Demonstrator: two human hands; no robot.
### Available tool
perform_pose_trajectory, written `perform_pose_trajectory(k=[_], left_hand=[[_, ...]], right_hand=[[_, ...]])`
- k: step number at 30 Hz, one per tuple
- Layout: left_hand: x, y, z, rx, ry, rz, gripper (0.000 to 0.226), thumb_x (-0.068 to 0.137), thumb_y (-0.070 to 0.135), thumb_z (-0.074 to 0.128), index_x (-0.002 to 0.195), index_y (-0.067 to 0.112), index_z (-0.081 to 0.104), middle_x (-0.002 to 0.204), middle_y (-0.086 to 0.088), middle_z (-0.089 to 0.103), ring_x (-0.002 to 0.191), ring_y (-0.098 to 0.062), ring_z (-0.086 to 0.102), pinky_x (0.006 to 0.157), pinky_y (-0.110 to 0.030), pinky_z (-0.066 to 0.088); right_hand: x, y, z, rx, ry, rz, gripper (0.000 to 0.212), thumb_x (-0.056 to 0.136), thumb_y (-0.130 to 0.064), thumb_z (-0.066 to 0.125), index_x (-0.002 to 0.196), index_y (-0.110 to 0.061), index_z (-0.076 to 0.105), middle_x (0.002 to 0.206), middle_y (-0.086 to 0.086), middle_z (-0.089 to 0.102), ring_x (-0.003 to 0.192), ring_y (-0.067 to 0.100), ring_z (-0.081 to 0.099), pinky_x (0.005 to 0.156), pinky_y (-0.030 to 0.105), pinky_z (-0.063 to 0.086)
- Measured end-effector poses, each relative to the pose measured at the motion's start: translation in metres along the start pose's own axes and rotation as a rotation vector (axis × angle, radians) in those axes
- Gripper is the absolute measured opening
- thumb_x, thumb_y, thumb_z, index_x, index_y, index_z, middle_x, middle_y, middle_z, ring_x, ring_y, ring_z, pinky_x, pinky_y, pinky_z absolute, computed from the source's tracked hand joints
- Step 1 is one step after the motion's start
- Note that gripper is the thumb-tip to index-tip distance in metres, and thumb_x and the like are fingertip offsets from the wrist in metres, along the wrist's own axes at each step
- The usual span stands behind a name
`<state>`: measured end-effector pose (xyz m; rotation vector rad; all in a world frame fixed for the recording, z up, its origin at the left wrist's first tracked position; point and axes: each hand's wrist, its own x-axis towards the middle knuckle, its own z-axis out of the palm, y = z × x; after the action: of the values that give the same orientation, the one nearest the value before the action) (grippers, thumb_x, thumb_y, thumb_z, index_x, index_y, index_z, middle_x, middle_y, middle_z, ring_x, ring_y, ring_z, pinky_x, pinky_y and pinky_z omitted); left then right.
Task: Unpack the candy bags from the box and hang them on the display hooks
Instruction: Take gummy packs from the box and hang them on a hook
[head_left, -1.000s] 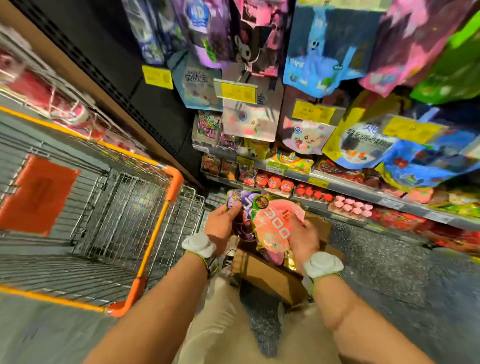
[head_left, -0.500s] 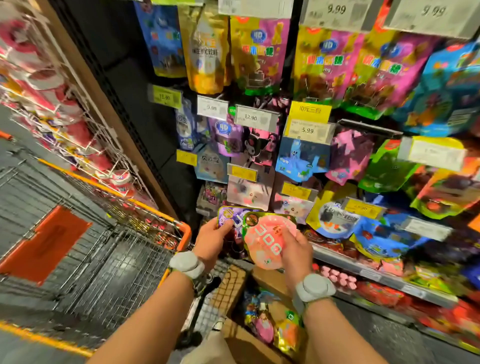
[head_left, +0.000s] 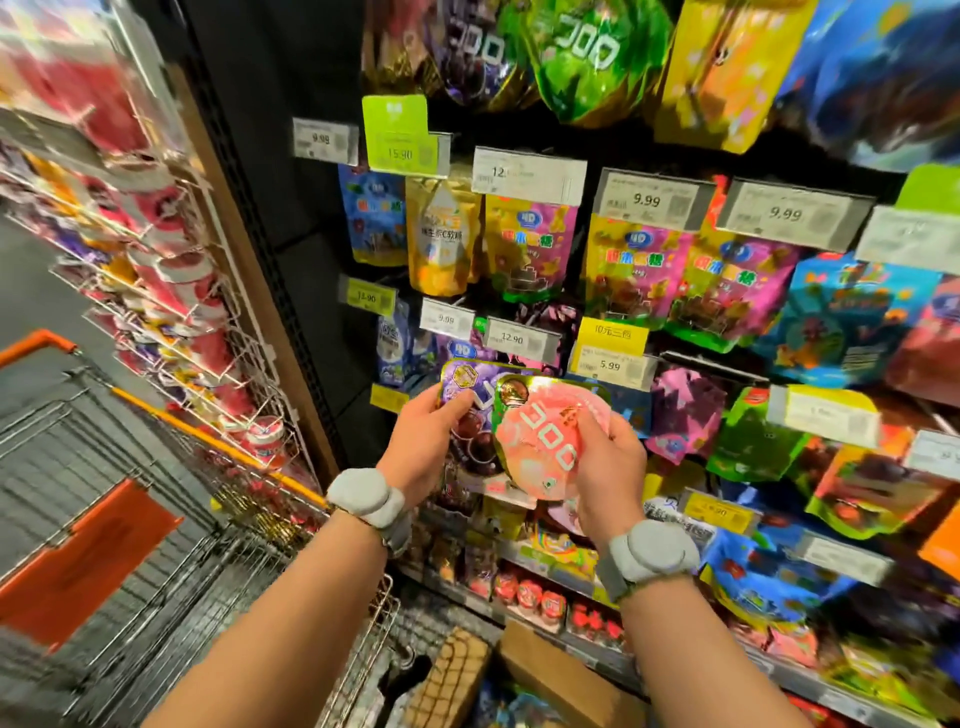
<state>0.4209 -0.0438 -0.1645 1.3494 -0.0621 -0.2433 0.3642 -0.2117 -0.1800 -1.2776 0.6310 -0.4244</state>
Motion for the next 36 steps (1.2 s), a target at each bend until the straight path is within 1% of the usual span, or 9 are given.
perform_pose_trajectory(k=[3, 5, 8, 12, 16, 23, 28, 34, 36], left_hand=[[0.002, 0.026, 0.003, 0.012, -0.004, 0.060, 0.017, 0.097, 0.011, 0.055, 0.098, 0.010, 0.072, 0.099, -0.014, 0.074, 0.089, -0.030, 0.072, 0.084, -0.043, 0.055], [0.004, 0.040, 0.007, 0.044, -0.011, 0.088, 0.018, 0.097, 0.010, 0.054, 0.095, 0.011, 0.071, 0.094, -0.013, 0.075, 0.085, -0.027, 0.072, 0.078, -0.041, 0.056], [0.011, 0.062, 0.009, 0.036, 0.018, 0.153, 0.016, 0.096, 0.008, 0.055, 0.094, 0.008, 0.071, 0.095, -0.018, 0.074, 0.090, -0.034, 0.071, 0.087, -0.050, 0.055], [0.022, 0.096, 0.011, 0.044, 0.073, 0.240, 0.014, 0.095, 0.010, 0.056, 0.096, 0.011, 0.070, 0.092, -0.013, 0.075, 0.087, -0.031, 0.072, 0.083, -0.045, 0.057], [0.031, 0.123, 0.008, 0.003, 0.085, 0.294, 0.014, 0.095, 0.013, 0.059, 0.101, 0.008, 0.070, 0.096, -0.015, 0.075, 0.092, -0.034, 0.072, 0.086, -0.050, 0.056], [0.046, 0.165, -0.001, 0.054, 0.126, 0.423, 0.017, 0.092, 0.023, 0.067, 0.096, 0.007, 0.071, 0.091, -0.018, 0.074, 0.086, -0.037, 0.072, 0.080, -0.054, 0.058], [0.055, 0.198, -0.011, 0.153, 0.147, 0.554, 0.016, 0.091, 0.022, 0.068, 0.090, 0.006, 0.072, 0.083, -0.010, 0.076, 0.077, -0.025, 0.074, 0.070, -0.039, 0.060], [0.076, 0.232, -0.033, 0.395, 0.204, 0.723, 0.034, 0.089, 0.037, 0.068, 0.076, 0.005, 0.067, 0.074, -0.012, 0.072, 0.075, -0.032, 0.071, 0.069, -0.049, 0.058], [0.082, 0.241, -0.037, 0.482, 0.220, 0.773, 0.039, 0.088, 0.039, 0.067, 0.070, 0.006, 0.062, 0.069, -0.013, 0.069, 0.067, -0.028, 0.068, 0.065, -0.046, 0.054]], right_hand=[[0.003, -0.021, 0.011, -0.017, -0.025, -0.067, 0.014, 0.097, -0.023, 0.060, 0.090, -0.013, 0.066, 0.086, 0.007, 0.072, 0.077, 0.017, 0.066, 0.069, 0.035, 0.055], [0.008, -0.031, 0.018, -0.030, -0.041, -0.097, 0.013, 0.095, -0.027, 0.061, 0.092, -0.018, 0.069, 0.089, 0.001, 0.075, 0.084, 0.020, 0.071, 0.075, 0.042, 0.059], [0.011, -0.053, 0.031, -0.035, -0.062, -0.170, 0.012, 0.093, -0.026, 0.061, 0.087, -0.020, 0.069, 0.089, 0.001, 0.075, 0.088, 0.024, 0.071, 0.078, 0.046, 0.060], [0.012, -0.090, 0.050, -0.037, -0.094, -0.270, 0.011, 0.096, -0.021, 0.059, 0.089, -0.018, 0.067, 0.092, 0.004, 0.072, 0.087, 0.022, 0.069, 0.073, 0.039, 0.057], [0.012, -0.119, 0.064, -0.061, -0.124, -0.351, 0.013, 0.097, -0.020, 0.056, 0.092, -0.014, 0.066, 0.090, 0.004, 0.072, 0.080, 0.018, 0.068, 0.066, 0.032, 0.056], [0.021, -0.161, 0.088, -0.115, -0.121, -0.492, 0.021, 0.098, -0.031, 0.054, 0.085, -0.017, 0.064, 0.087, 0.005, 0.070, 0.079, 0.019, 0.067, 0.067, 0.036, 0.055], [0.021, -0.190, 0.101, -0.118, -0.086, -0.591, 0.023, 0.099, -0.027, 0.055, 0.078, -0.019, 0.060, 0.079, 0.000, 0.065, 0.072, 0.013, 0.060, 0.064, 0.031, 0.050], [0.022, -0.216, 0.118, -0.141, -0.070, -0.669, 0.021, 0.099, -0.027, 0.055, 0.082, -0.016, 0.062, 0.079, 0.000, 0.065, 0.071, 0.011, 0.060, 0.058, 0.026, 0.046], [0.022, -0.224, 0.121, -0.160, -0.058, -0.692, 0.022, 0.099, -0.027, 0.055, 0.084, -0.013, 0.062, 0.077, -0.001, 0.063, 0.069, 0.009, 0.059, 0.055, 0.021, 0.046]])
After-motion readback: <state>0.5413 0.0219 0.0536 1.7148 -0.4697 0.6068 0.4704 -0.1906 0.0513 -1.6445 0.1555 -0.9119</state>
